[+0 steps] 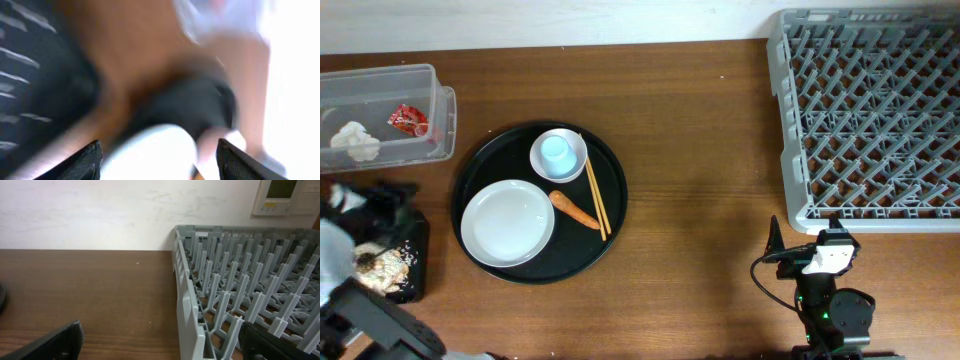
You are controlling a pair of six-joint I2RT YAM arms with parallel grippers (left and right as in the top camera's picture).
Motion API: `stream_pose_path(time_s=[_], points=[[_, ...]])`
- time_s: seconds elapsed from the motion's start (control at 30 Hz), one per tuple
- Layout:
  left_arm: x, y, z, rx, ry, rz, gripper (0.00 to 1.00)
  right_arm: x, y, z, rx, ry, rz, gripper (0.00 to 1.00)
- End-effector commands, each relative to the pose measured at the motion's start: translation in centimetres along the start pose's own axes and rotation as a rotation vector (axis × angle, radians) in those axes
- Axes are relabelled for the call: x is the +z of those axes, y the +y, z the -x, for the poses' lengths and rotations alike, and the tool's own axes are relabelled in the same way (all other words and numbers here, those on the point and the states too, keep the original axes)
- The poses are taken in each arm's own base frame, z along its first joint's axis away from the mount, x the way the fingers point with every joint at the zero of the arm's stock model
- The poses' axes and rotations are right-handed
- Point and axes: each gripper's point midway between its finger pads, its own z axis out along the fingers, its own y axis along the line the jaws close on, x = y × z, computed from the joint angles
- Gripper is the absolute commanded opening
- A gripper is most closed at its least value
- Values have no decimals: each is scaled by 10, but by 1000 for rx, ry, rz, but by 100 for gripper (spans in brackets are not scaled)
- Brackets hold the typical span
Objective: Sort waste into correct bins and load items into the dishwasher rack
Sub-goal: 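Reach the left gripper to the carrot and grasp it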
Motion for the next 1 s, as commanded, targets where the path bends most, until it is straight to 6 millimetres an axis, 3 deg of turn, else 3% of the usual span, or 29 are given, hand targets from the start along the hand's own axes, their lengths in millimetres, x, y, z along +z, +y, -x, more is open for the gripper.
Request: stream_pose_path(time_s=[0.0, 0.1, 0.17, 0.2, 0.27, 0.37, 0.43, 0.7, 0.8, 0.97], points=[[9, -74, -79, 157, 239, -163, 73, 0, -3, -2, -3, 5, -16, 98], [32, -106, -154, 337, 403, -160, 75, 0, -3, -2, -3, 5, -16, 98], [41, -116, -188, 422, 458, -137, 75, 0, -3, -2, -3, 5, -16, 98], [50, -111, -199, 462, 439, -55, 69, 0, -3, -2, -3, 5, -16, 98], [62, -84, -200, 420, 310, 224, 67, 0, -3, -2, -3, 5, -15, 98], [68, -79, -213, 502, 195, 366, 67, 0, -3, -2, -3, 5, -16, 98], [71, -85, -232, 513, 162, 383, 67, 0, -3, -2, -3, 5, -16, 98], [77, -81, -258, 497, 16, 467, 67, 0, -3, -3, -3, 5, -16, 98], [80, -67, -254, 398, -43, 495, 67, 0, -3, -2, -3, 5, -15, 98], [88, -55, -256, 391, -38, 495, 67, 0, -3, -3, -3, 5, -16, 98]])
